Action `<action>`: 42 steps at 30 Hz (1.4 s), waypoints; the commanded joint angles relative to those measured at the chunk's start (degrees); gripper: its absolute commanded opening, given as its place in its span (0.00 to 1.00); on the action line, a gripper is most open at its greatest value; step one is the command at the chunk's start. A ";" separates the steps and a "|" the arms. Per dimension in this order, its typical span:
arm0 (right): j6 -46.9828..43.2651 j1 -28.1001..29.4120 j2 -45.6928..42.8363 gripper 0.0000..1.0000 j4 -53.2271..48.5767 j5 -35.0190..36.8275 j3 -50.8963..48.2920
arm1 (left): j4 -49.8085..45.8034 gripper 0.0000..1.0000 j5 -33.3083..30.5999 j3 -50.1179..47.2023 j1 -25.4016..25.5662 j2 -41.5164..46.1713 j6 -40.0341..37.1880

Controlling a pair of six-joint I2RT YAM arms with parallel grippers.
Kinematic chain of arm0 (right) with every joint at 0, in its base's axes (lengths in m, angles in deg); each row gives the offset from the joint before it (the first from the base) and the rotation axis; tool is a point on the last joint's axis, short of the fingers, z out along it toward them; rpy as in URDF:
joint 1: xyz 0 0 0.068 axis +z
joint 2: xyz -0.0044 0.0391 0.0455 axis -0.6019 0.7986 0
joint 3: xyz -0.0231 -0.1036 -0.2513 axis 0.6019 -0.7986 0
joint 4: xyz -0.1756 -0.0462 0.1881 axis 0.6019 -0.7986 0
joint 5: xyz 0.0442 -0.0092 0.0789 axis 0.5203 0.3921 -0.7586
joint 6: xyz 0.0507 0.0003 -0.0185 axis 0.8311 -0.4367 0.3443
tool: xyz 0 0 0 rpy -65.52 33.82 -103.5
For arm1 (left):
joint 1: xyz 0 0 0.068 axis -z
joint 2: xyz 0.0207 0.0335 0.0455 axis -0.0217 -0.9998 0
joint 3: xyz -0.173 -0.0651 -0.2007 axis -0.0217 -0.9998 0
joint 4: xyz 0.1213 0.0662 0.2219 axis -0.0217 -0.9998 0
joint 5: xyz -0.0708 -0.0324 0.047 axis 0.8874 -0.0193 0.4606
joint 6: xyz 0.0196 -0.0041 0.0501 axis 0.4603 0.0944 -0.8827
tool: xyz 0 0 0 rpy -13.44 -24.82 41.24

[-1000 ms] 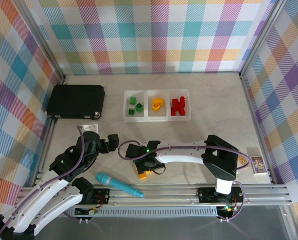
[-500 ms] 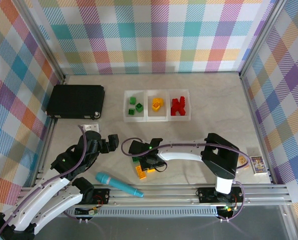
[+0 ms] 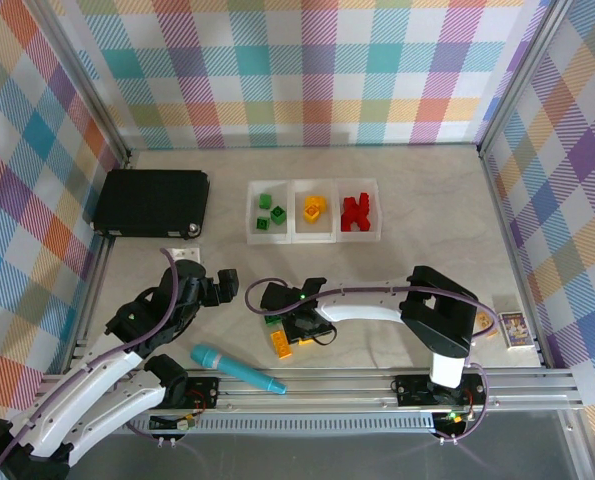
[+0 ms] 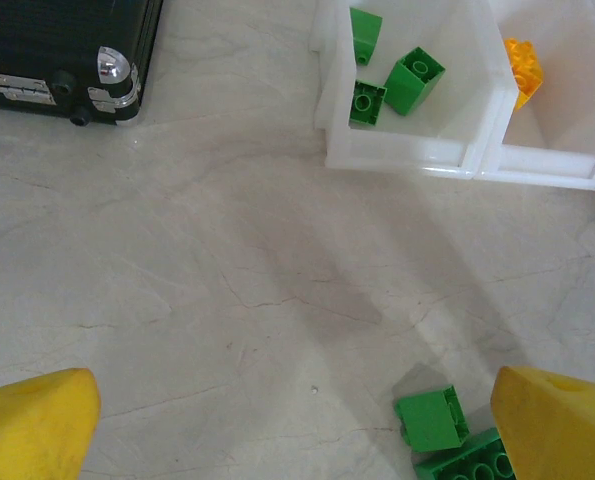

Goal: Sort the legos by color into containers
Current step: Pick up the lego from the bottom-center of the table, then place the lego in the container.

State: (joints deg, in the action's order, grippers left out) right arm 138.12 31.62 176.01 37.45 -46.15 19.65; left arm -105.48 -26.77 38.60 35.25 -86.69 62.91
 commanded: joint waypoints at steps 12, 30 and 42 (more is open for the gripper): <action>-10.55 -9.90 -10.61 0.32 4.07 -1.26 -2.91 | -0.05 1.00 -3.53 1.23 -0.57 -3.56 0.92; -33.76 -35.90 10.35 0.32 3.96 -7.76 33.84 | 0.48 1.00 0.91 0.77 -0.81 -11.74 5.31; -37.74 -38.58 27.22 0.38 -0.26 -11.99 53.10 | 0.00 1.00 2.38 -1.37 -0.79 -10.65 7.98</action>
State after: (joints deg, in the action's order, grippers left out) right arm 102.56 -7.05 202.22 39.43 -56.40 68.78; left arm -105.51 -26.00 38.43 34.92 -98.32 69.30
